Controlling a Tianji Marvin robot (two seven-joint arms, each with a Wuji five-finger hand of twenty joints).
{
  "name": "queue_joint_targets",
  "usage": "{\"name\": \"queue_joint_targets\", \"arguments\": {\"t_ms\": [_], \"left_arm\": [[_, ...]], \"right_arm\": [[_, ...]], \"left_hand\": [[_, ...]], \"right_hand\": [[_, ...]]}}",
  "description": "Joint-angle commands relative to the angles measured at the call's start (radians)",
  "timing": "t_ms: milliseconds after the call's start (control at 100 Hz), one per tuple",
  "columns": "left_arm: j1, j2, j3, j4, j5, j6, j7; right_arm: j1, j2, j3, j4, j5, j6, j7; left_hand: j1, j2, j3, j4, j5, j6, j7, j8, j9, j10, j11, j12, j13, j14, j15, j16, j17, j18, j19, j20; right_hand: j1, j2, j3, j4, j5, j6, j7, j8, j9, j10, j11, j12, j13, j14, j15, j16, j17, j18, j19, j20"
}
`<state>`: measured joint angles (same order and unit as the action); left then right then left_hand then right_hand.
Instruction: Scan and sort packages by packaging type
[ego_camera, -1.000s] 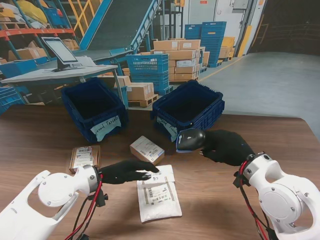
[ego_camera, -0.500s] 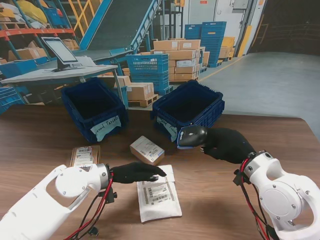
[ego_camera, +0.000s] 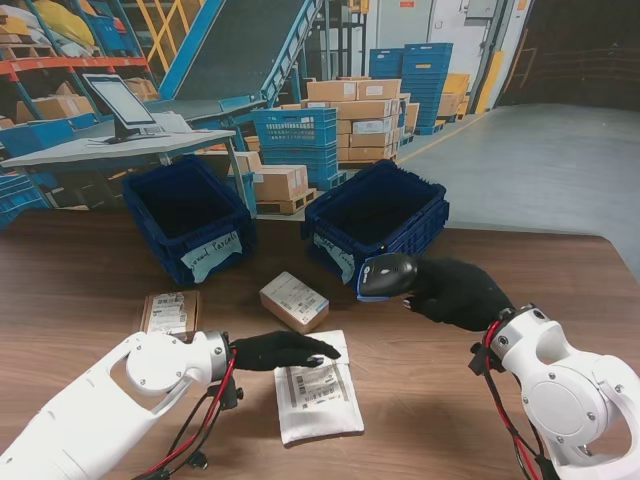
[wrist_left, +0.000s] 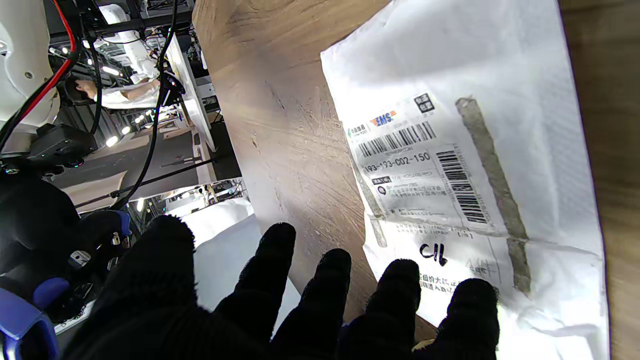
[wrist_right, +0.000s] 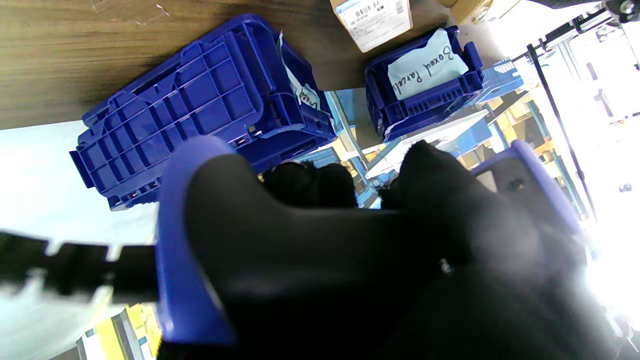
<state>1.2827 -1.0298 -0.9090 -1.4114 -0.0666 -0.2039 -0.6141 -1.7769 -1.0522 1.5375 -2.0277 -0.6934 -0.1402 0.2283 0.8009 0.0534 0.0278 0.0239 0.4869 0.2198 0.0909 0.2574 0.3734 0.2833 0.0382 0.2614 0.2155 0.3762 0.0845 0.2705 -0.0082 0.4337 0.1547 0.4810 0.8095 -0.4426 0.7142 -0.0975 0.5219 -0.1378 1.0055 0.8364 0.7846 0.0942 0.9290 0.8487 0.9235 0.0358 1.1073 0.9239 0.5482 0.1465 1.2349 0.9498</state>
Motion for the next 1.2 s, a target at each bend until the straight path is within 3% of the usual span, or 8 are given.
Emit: {"name": "queue_joint_targets", "arguments": {"t_ms": [0,260,630,950,1190], "left_arm": [[0.011,-0.008,-0.003,-0.006,-0.007,-0.002,-0.015],[0.042,-0.008,-0.042,-0.046,0.014,-0.001,0.011],[0.073,-0.01,-0.13,-0.08,0.056,0.091,0.027],[0.03,-0.016,-0.113,-0.064,0.125,0.185,0.052],[-0.008,-0.012,-0.06,-0.078,0.261,0.286,0.079]], "right_arm": [[-0.004,-0.006,0.0,-0.005,0.001,-0.004,0.015],[0.004,-0.006,-0.003,-0.006,-0.001,0.0,0.017],[0.011,-0.007,-0.01,-0.004,-0.003,0.001,0.012],[0.017,-0.007,-0.012,0.002,0.007,-0.005,0.012],[0.011,-0.007,-0.009,0.005,0.018,-0.012,0.014]], "left_hand": [[0.019,0.049,-0.046,-0.002,-0.008,-0.025,0.006,0.005,-0.036,-0.027,-0.005,-0.004,-0.029,-0.03,-0.02,0.0,-0.007,-0.001,-0.019,0.012],[0.021,0.048,-0.046,-0.002,-0.005,-0.024,0.006,0.005,-0.032,-0.024,-0.004,-0.003,-0.023,-0.032,-0.017,0.001,-0.003,0.0,-0.021,0.015],[0.022,0.046,-0.046,-0.002,-0.003,-0.019,0.004,0.003,-0.024,-0.017,-0.002,-0.002,-0.017,-0.024,-0.015,0.002,0.0,0.003,-0.021,0.019],[0.019,0.052,-0.046,-0.002,-0.007,-0.003,-0.002,0.0,-0.019,-0.009,0.0,0.003,-0.024,-0.015,-0.017,0.003,-0.004,0.006,-0.024,0.021],[0.004,0.055,-0.049,-0.001,-0.069,0.04,-0.03,-0.008,-0.05,-0.001,-0.007,0.003,-0.04,-0.012,-0.021,0.002,-0.011,0.011,-0.026,0.023]], "right_hand": [[0.105,0.096,0.107,-0.007,0.075,-0.075,0.029,0.015,0.002,-0.009,-0.008,0.004,0.001,0.003,0.0,-0.005,0.005,0.001,0.011,0.014],[0.106,0.096,0.107,-0.006,0.075,-0.075,0.029,0.015,0.003,-0.008,-0.008,0.004,0.0,0.004,0.0,-0.006,0.004,0.001,0.011,0.014],[0.105,0.096,0.106,-0.006,0.074,-0.075,0.029,0.014,0.002,-0.009,-0.009,0.004,0.0,0.005,0.0,-0.006,0.003,0.001,0.011,0.014],[0.105,0.096,0.105,-0.006,0.074,-0.075,0.028,0.014,0.003,-0.009,-0.008,0.004,0.0,0.004,0.0,-0.006,0.004,0.001,0.011,0.013],[0.105,0.095,0.105,-0.005,0.074,-0.074,0.028,0.014,0.002,-0.008,-0.008,0.004,0.0,0.006,0.0,-0.006,0.003,0.003,0.011,0.013]]}}
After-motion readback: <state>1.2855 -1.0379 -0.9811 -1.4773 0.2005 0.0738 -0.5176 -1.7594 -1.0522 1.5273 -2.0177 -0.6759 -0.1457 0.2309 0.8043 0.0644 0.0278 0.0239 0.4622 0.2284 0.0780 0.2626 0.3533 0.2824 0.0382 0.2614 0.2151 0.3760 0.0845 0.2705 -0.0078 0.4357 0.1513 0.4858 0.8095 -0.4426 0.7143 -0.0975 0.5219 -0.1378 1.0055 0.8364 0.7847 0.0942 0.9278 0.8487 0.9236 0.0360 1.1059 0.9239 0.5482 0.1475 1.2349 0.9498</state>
